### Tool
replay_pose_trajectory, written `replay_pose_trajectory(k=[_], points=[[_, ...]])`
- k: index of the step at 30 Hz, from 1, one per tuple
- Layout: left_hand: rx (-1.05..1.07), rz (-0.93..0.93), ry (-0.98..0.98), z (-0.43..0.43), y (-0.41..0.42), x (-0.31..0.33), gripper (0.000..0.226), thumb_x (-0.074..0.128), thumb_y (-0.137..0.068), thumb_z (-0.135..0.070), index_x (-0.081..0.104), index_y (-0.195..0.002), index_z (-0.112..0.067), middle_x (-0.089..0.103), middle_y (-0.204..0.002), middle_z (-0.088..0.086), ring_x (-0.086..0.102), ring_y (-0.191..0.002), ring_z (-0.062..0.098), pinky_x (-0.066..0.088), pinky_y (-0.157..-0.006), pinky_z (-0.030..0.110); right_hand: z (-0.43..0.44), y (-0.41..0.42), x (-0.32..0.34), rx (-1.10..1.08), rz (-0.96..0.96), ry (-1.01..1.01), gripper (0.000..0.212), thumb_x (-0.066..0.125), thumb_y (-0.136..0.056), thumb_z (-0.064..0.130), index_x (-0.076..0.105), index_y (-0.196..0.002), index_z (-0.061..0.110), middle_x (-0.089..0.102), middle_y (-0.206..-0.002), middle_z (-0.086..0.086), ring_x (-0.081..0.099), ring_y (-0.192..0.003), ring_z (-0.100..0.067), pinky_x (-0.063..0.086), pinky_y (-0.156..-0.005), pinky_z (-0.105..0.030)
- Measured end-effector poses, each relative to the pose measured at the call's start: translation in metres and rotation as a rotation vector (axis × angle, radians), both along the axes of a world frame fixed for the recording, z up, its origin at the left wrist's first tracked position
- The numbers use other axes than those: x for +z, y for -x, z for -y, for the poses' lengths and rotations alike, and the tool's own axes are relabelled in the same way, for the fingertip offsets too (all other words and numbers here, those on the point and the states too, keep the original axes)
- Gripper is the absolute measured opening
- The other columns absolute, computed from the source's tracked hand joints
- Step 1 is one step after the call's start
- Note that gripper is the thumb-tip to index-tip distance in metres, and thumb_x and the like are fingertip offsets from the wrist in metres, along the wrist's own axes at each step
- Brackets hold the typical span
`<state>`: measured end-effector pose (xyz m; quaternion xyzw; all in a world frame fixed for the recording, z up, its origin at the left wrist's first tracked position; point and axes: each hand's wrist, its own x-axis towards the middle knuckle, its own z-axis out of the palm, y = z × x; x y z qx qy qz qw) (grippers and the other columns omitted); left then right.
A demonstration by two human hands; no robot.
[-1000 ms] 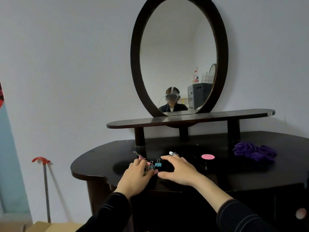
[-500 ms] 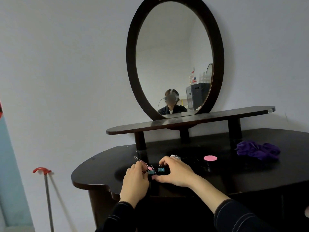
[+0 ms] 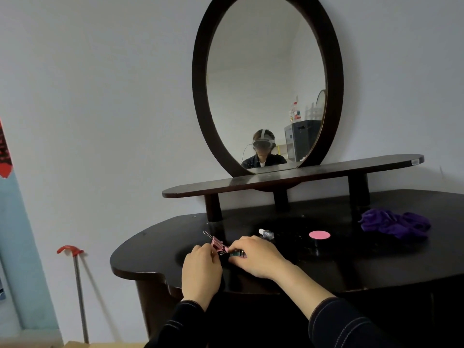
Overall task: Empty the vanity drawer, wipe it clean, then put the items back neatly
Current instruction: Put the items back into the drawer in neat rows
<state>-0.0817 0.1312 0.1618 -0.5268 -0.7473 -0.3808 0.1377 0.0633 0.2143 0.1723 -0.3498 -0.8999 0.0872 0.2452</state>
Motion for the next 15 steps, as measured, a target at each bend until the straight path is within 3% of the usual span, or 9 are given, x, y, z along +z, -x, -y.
replay_pose_trajectory(k=[6,11,13,15], points=[[-0.002,0.001,-0.039,0.010,-0.008,0.005,0.014,0.061,-0.083,-0.026,0.058,-0.073,-0.017,0.062,-0.071,-0.004,0.048,-0.063,0.018,0.039,-0.060,0.031,0.003,-0.014,-0.001,-0.101,-0.021,-0.001,0.016,0.061,-0.095,0.048,0.059,-0.103,0.034,0.055,-0.115,0.008,0.052,-0.111,-0.017,0.041,-0.080,-0.032],[-0.048,-0.071,-0.023,0.008,-0.005,0.005,0.017,0.061,-0.078,-0.031,0.047,-0.069,-0.025,0.064,-0.072,-0.003,0.063,-0.071,0.027,0.037,-0.057,0.028,0.004,-0.019,-0.001,-0.185,-0.009,0.000,0.021,0.059,-0.094,0.052,0.057,-0.100,0.032,0.052,-0.107,0.006,0.055,-0.112,-0.020,0.041,-0.080,-0.033],[-0.061,-0.132,0.011,0.002,-0.005,0.006,0.018,0.057,-0.081,-0.038,0.047,-0.070,-0.027,0.067,-0.076,-0.002,0.065,-0.075,0.026,0.038,-0.057,0.029,0.005,-0.020,0.000,-0.208,-0.005,-0.004,0.022,0.059,-0.095,0.052,0.057,-0.101,0.031,0.055,-0.116,0.003,0.052,-0.122,-0.022,0.044,-0.089,-0.035],[-0.052,-0.184,0.056,-0.003,-0.007,0.010,0.025,0.053,-0.085,-0.043,0.047,-0.069,-0.025,0.063,-0.074,-0.003,0.064,-0.073,0.023,0.037,-0.057,0.029,0.006,-0.022,-0.001,-0.242,0.020,-0.037,0.028,0.057,-0.096,0.053,0.059,-0.108,0.028,0.053,-0.139,-0.003,0.043,-0.134,-0.026,0.041,-0.102,-0.040]])
